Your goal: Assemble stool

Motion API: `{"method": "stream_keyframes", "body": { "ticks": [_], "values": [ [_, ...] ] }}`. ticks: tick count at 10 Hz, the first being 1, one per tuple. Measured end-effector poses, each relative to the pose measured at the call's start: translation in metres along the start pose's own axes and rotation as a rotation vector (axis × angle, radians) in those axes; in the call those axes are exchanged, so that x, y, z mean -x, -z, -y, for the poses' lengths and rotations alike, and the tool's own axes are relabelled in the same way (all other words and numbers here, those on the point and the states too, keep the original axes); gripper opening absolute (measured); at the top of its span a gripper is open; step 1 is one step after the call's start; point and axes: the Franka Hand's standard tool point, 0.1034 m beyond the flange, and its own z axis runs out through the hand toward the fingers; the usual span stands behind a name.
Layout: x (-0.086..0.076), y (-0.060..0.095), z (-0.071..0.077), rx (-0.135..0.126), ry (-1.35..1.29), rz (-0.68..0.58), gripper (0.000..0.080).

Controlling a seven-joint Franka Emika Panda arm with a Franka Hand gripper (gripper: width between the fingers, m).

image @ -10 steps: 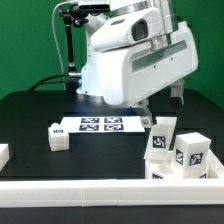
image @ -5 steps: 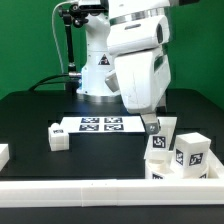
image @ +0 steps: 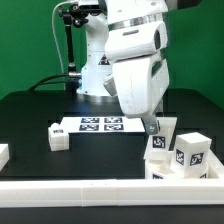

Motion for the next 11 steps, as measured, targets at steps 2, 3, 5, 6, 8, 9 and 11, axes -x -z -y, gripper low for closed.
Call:
{"method": "stream_keyframes", "body": {
  "ticks": [2,3,5,6,8,9,11],
  "values": [
    [0.0001,0.0000,-0.0001,0.000,-0.036,0.000,0.0337],
    [0.0001,0.0000,0.0001,-0.002,-0.081,0.000,0.0337],
    [0.0011,0.0005,-0.0003,-0.006,-0.252,-0.001,0.0337],
    [0.0036,0.0009,-0.0018,-0.004,-0.290,-0.008,0.0337],
    [0.0038,0.0014,-0.0035,0.001,-0.446,-0.017,0.0338],
    [0.0042,0.0018,-0.0040,0.002,-0.472,-0.017,0.0338],
    [0.0038,0.0018,-0.0040,0.000,-0.645,-0.018,0.0338]
  ]
}}
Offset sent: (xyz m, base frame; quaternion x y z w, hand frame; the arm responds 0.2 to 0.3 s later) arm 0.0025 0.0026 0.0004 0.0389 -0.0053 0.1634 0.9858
